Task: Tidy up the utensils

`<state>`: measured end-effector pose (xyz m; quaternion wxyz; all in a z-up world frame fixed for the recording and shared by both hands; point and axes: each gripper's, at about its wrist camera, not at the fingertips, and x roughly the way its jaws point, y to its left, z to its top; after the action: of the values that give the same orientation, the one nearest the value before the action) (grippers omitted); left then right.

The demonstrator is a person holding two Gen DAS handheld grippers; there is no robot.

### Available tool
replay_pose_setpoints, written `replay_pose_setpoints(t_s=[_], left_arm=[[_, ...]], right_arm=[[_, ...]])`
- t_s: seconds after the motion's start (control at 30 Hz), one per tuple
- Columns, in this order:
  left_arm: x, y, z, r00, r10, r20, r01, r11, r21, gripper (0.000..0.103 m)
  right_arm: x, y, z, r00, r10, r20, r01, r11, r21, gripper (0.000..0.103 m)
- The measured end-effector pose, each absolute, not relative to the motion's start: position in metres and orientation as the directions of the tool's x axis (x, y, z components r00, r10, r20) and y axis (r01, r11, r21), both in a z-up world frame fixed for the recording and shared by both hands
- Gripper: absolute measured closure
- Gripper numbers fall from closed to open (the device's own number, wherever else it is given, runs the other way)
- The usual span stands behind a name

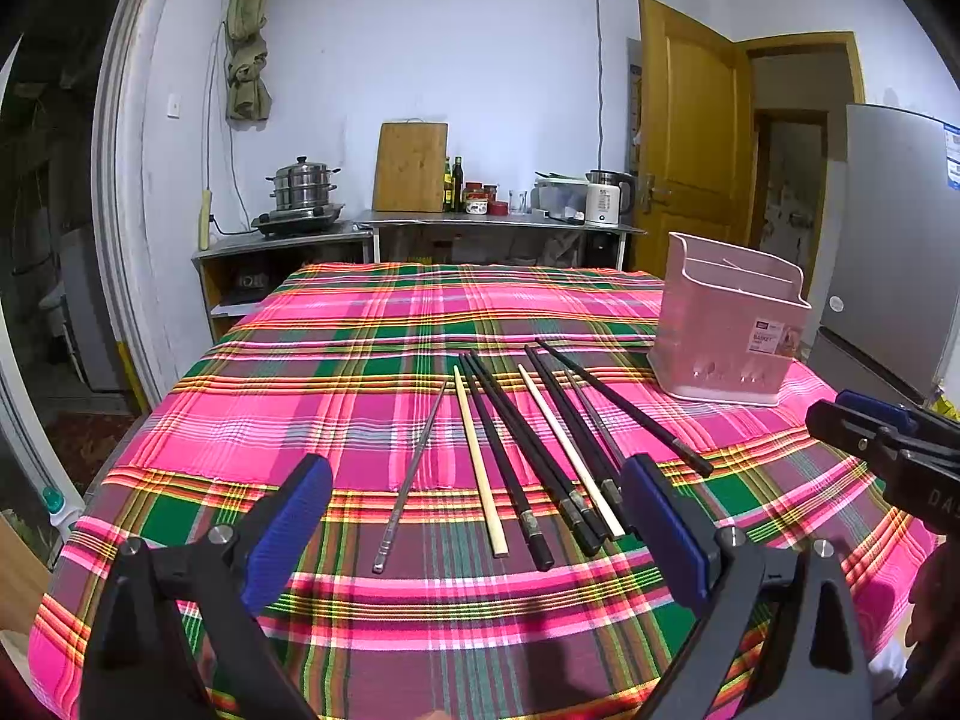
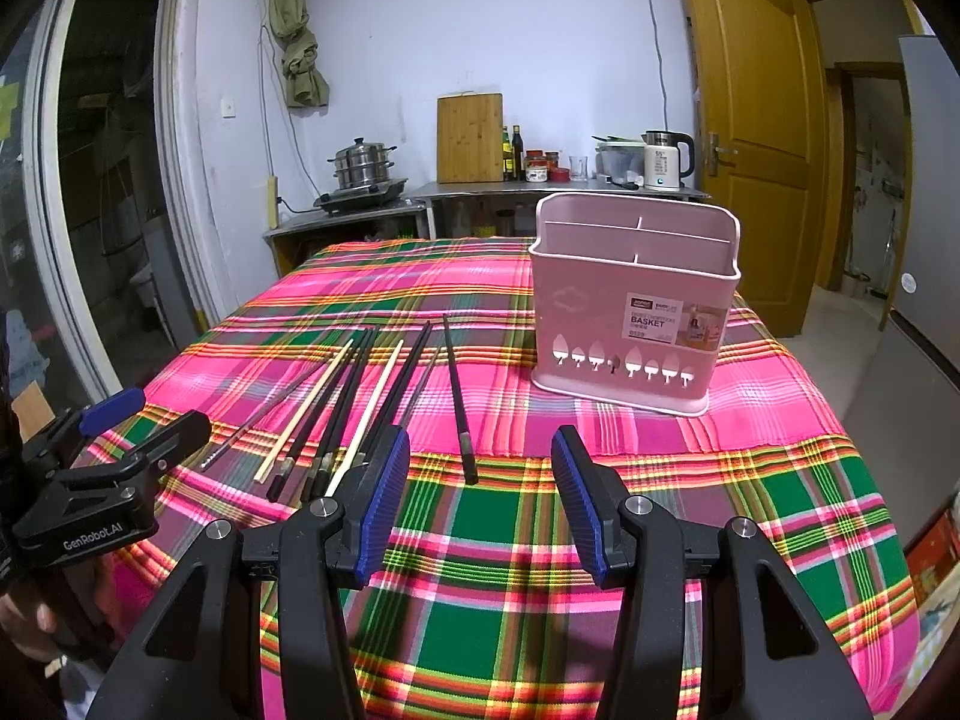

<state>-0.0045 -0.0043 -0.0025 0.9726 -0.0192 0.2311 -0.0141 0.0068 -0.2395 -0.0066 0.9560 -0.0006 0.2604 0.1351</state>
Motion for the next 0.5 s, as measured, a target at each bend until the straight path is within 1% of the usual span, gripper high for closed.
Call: replay_pose_setpoints(t_s=[0.5], left_arm=[[-0.0047,-0.0067,-0.0052,0.892,-0.04,-0.451,0.024,0.999,-0.04,0.005]], right_arm=[[0.0081,-0.2407,-0.0096,0.825,0.258,-0.502,-0.258,0.963,0.071,0.053]])
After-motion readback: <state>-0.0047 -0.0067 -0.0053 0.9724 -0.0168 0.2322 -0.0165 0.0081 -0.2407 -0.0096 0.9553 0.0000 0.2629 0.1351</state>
